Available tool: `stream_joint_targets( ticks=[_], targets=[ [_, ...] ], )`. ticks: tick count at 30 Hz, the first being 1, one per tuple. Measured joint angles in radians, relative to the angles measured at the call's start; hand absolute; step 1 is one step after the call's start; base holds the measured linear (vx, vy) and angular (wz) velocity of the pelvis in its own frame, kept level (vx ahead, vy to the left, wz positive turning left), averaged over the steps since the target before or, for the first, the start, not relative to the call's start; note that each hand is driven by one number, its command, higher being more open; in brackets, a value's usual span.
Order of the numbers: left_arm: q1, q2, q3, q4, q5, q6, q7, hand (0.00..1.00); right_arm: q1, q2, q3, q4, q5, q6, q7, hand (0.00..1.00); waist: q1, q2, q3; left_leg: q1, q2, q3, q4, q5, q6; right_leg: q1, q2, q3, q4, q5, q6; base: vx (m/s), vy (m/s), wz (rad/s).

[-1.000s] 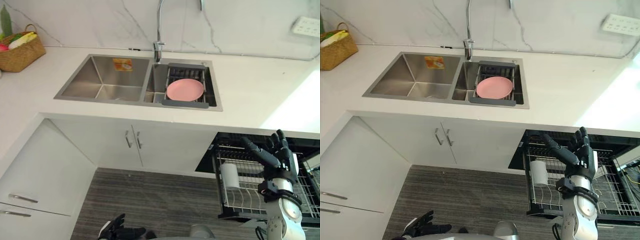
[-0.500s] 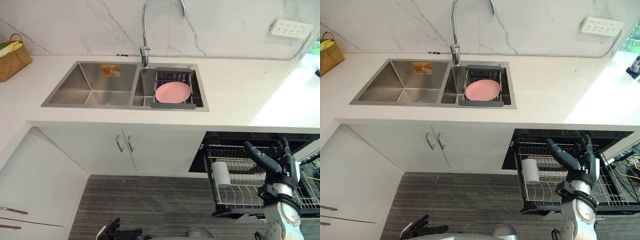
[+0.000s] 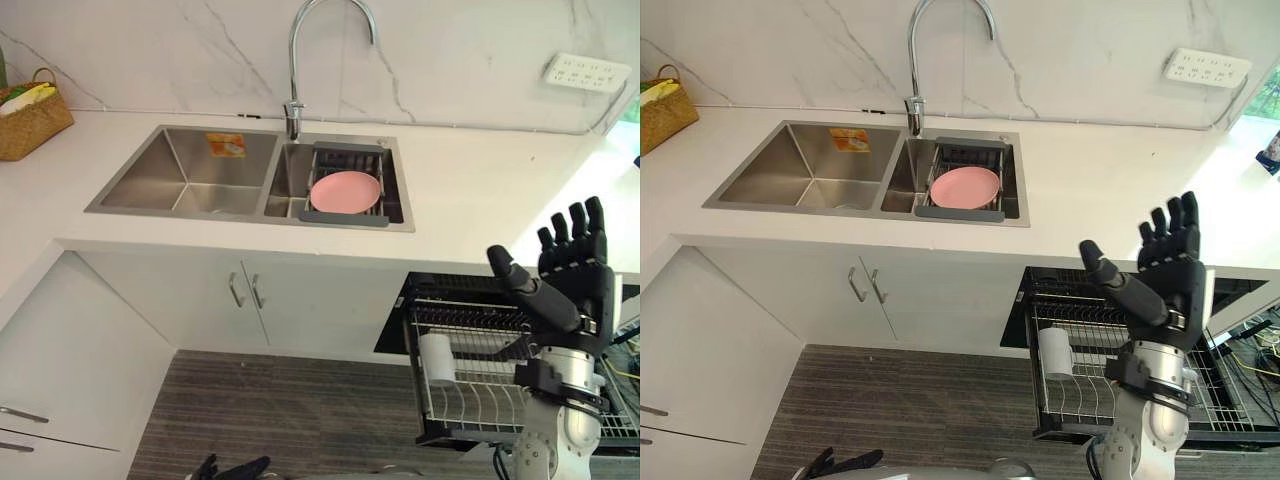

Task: Walk over to the sink, pick up the cup, carry it to the dishwasher, place the cup inside the dishwasher, then close the dishwasher door

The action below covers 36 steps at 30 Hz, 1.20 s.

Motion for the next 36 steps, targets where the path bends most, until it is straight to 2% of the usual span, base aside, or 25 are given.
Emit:
stream_joint_targets(
  ticks=[2, 4, 5, 6, 8, 9, 10, 12, 13, 15, 16, 17, 18, 19, 21, 23, 25, 27, 29, 31, 32, 33, 34, 35, 36],
  targets=[
    [0.000, -0.012, 0.024, 0.010, -0.002, -0.010, 0.001, 1.00, -0.004, -0.001, 0.028, 0.000, 0.029, 0.000, 0.040, 1.00, 0.004, 0.002, 0.001, -0.010, 0.011, -0.001, 0.037, -0.019, -0.003, 0.003, 0.004, -0.001, 0.004, -0.001, -0.001, 0.00, 0.000, 0.00],
    [0.001, -0.034, 0.061, 0.012, -0.022, -0.030, 0.003, 1.00, -0.006, -0.033, 0.061, -0.005, 0.066, 0.000, 0.083, 1.00, 0.011, 0.030, 0.018, -0.072, 0.084, -0.003, 0.220, -0.113, -0.013, -0.003, 0.033, 0.000, 0.054, -0.037, -0.014, -0.04, -0.028, -0.07],
    [0.001, -0.036, 0.066, 0.013, -0.039, -0.035, 0.001, 1.00, -0.006, -0.044, 0.070, -0.007, 0.070, 0.001, 0.098, 1.00, 0.013, 0.038, 0.023, -0.088, 0.106, -0.003, 0.272, -0.131, -0.020, -0.005, 0.041, 0.000, 0.069, -0.052, -0.023, -0.06, -0.006, 0.03],
    [0.000, -0.036, 0.080, 0.012, -0.083, -0.034, -0.011, 1.00, -0.005, -0.058, 0.081, -0.013, 0.080, 0.001, 0.121, 1.00, 0.012, 0.041, 0.027, -0.139, 0.142, -0.003, 0.394, -0.141, -0.027, -0.011, 0.046, -0.004, 0.097, -0.073, -0.025, -0.05, 0.000, 0.11],
    [0.001, -0.053, 0.115, 0.007, -0.153, -0.031, -0.034, 1.00, -0.005, -0.086, 0.081, -0.044, 0.098, 0.001, 0.145, 1.00, 0.013, 0.048, 0.030, -0.200, 0.176, -0.011, 0.522, -0.122, -0.033, -0.013, 0.045, -0.014, 0.123, -0.092, -0.025, -0.04, 0.004, 0.20],
    [0.001, -0.067, 0.142, 0.005, -0.181, -0.020, -0.049, 1.00, -0.009, -0.093, 0.073, -0.074, 0.100, 0.001, 0.157, 1.00, 0.012, 0.042, 0.031, -0.216, 0.172, -0.021, 0.543, -0.103, -0.054, -0.009, 0.035, -0.021, 0.125, -0.095, -0.025, -0.01, 0.045, 0.24],
    [0.000, -0.080, 0.177, 0.004, -0.206, -0.011, -0.071, 1.00, -0.020, -0.092, 0.059, -0.098, 0.101, -0.002, 0.164, 1.00, 0.013, 0.030, 0.045, -0.239, 0.163, -0.030, 0.567, -0.105, -0.060, 0.002, 0.017, -0.024, 0.121, -0.093, -0.030, 0.01, 0.062, 0.20],
    [-0.001, -0.088, 0.194, 0.007, -0.218, 0.001, -0.093, 1.00, -0.048, -0.092, 0.049, -0.099, 0.104, -0.013, 0.161, 1.00, 0.014, 0.026, 0.044, -0.243, 0.122, -0.064, 0.449, -0.134, -0.043, 0.000, -0.017, -0.025, 0.125, -0.096, -0.022, 0.00, 0.106, 0.10],
    [0.001, -0.089, 0.195, 0.010, -0.218, 0.002, -0.106, 1.00, -0.069, -0.092, 0.045, -0.095, 0.105, -0.017, 0.143, 1.00, 0.015, 0.025, 0.045, -0.249, 0.086, -0.133, 0.351, -0.128, -0.050, 0.000, -0.046, -0.019, 0.125, -0.102, -0.007, 0.01, 0.148, -0.03],
    [0.015, -0.097, 0.196, 0.011, -0.240, -0.004, -0.123, 1.00, -0.095, -0.092, 0.050, -0.081, 0.105, -0.020, 0.127, 1.00, 0.020, 0.027, 0.046, -0.240, 0.060, -0.238, 0.230, -0.084, -0.072, 0.000, -0.079, 0.014, 0.123, -0.112, 0.024, 0.08, 0.244, -0.32],
    [0.018, -0.103, 0.205, 0.022, -0.264, -0.006, -0.134, 1.00, -0.095, -0.092, 0.056, -0.074, 0.105, -0.020, 0.126, 1.00, 0.024, 0.027, 0.045, -0.222, 0.043, -0.222, 0.221, -0.048, -0.086, 0.004, -0.098, 0.045, 0.113, -0.117, 0.035, 0.16, 0.325, -0.53],
    [0.019, -0.107, 0.215, 0.028, -0.277, -0.005, -0.138, 1.00, -0.096, -0.093, 0.065, -0.073, 0.104, -0.020, 0.126, 1.00, 0.028, 0.026, 0.046, -0.218, 0.034, -0.213, 0.228, -0.048, -0.081, 0.007, -0.106, 0.060, 0.102, -0.116, 0.045, 0.22, 0.351, -0.67],
    [0.018, -0.109, 0.222, 0.042, -0.287, -0.005, -0.139, 1.00, -0.096, -0.094, 0.089, -0.073, 0.104, -0.025, 0.125, 1.00, 0.028, 0.031, 0.043, -0.220, 0.026, -0.186, 0.267, -0.070, -0.044, 0.019, -0.124, 0.070, 0.089, -0.105, 0.065, 0.23, 0.338, -0.64],
    [0.008, -0.101, 0.221, 0.051, -0.286, -0.004, -0.139, 1.00, -0.093, -0.092, 0.100, -0.073, 0.102, -0.028, 0.122, 1.00, 0.027, 0.021, 0.046, -0.224, 0.016, -0.159, 0.317, -0.109, -0.003, 0.022, -0.149, 0.085, 0.092, -0.099, 0.093, 0.28, 0.377, -0.54],
    [-0.012, -0.076, 0.209, 0.064, -0.272, 0.005, -0.138, 1.00, -0.085, -0.092, 0.098, -0.073, 0.099, -0.028, 0.114, 1.00, 0.026, 0.011, 0.041, -0.228, 0.001, -0.139, 0.361, -0.153, 0.031, 0.025, -0.176, 0.086, 0.110, -0.098, 0.116, 0.30, 0.321, -0.23],
    [-0.040, -0.059, 0.208, 0.090, -0.249, 0.023, -0.134, 1.00, -0.075, -0.088, 0.083, -0.074, 0.094, -0.028, 0.088, 1.00, 0.021, -0.002, 0.038, -0.194, -0.034, -0.133, 0.333, -0.174, 0.045, -0.014, -0.214, 0.079, 0.221, -0.097, 0.116, 0.23, 0.168, -0.03],
    [-0.036, -0.050, 0.202, 0.088, -0.207, 0.040, -0.132, 1.00, -0.069, -0.070, 0.060, -0.074, 0.058, -0.028, 0.037, 1.00, 0.023, -0.019, 0.047, -0.081, -0.073, -0.123, 0.223, -0.169, 0.064, -0.181, -0.273, 0.095, 0.615, -0.077, -0.011, 0.27, 0.128, -0.07],
    [-0.018, -0.029, 0.163, 0.082, -0.165, 0.044, -0.131, 1.00, -0.064, -0.072, 0.057, -0.075, -0.006, -0.030, -0.008, 1.00, 0.020, -0.017, 0.039, -0.012, -0.070, -0.117, 0.163, -0.164, 0.066, -0.264, -0.249, 0.087, 0.750, -0.106, -0.015, 0.26, 0.068, -0.09],
    [-0.004, -0.022, 0.141, 0.055, -0.143, 0.042, -0.125, 1.00, -0.067, -0.073, 0.058, -0.078, -0.014, -0.034, -0.029, 1.00, 0.024, -0.018, 0.036, 0.041, -0.062, -0.104, 0.117, -0.163, 0.062, -0.315, -0.210, 0.008, 0.715, -0.140, -0.021, 0.32, 0.024, -0.16],
    [-0.005, -0.019, 0.131, 0.048, -0.135, 0.036, -0.120, 1.00, -0.067, -0.073, 0.058, -0.078, -0.013, -0.037, -0.036, 1.00, 0.022, -0.018, 0.037, 0.062, -0.037, -0.095, 0.114, -0.172, 0.046, -0.354, -0.149, -0.071, 0.604, -0.142, -0.034, 0.32, -0.045, -0.17],
    [-0.002, -0.015, 0.128, 0.047, -0.134, 0.033, -0.117, 1.00, -0.067, -0.073, 0.060, -0.078, -0.013, -0.039, -0.036, 1.00, 0.023, -0.019, 0.037, 0.077, -0.024, -0.084, 0.135, -0.187, 0.018, -0.363, -0.101, -0.115, 0.478, -0.105, -0.077, 0.36, -0.089, -0.27],
    [0.000, -0.024, 0.132, 0.053, -0.138, 0.036, -0.109, 1.00, -0.066, -0.081, 0.059, -0.074, -0.013, -0.042, -0.036, 1.00, 0.017, -0.008, 0.034, 0.086, -0.003, -0.084, 0.193, -0.212, -0.021, -0.331, -0.053, -0.114, 0.382, -0.019, -0.093, 0.37, -0.083, -0.33],
    [0.004, -0.029, 0.132, 0.048, -0.139, 0.035, -0.110, 1.00, -0.064, -0.081, 0.062, -0.068, -0.012, -0.042, -0.041, 1.00, 0.021, 0.000, 0.031, 0.077, 0.016, -0.081, 0.248, -0.212, -0.019, -0.306, -0.032, -0.108, 0.354, -0.006, -0.110, 0.36, -0.049, -0.50],
    [0.015, -0.031, 0.134, 0.028, -0.147, 0.029, -0.113, 1.00, -0.069, -0.070, 0.067, -0.057, -0.012, -0.042, -0.048, 1.00, 0.038, -0.017, 0.033, 0.046, 0.034, -0.087, 0.293, -0.235, -0.020, -0.275, -0.018, -0.081, 0.314, 0.002, -0.115, 0.28, -0.043, -0.63],
    [0.016, -0.031, 0.125, 0.001, -0.138, 0.025, -0.116, 1.00, -0.086, -0.072, 0.058, -0.056, -0.012, -0.043, -0.057, 1.00, 0.036, -0.008, 0.035, 0.042, 0.039, -0.097, 0.185, -0.222, -0.026, -0.256, -0.005, -0.070, 0.297, 0.003, -0.113, 0.22, -0.039, -0.59]
  ],
)
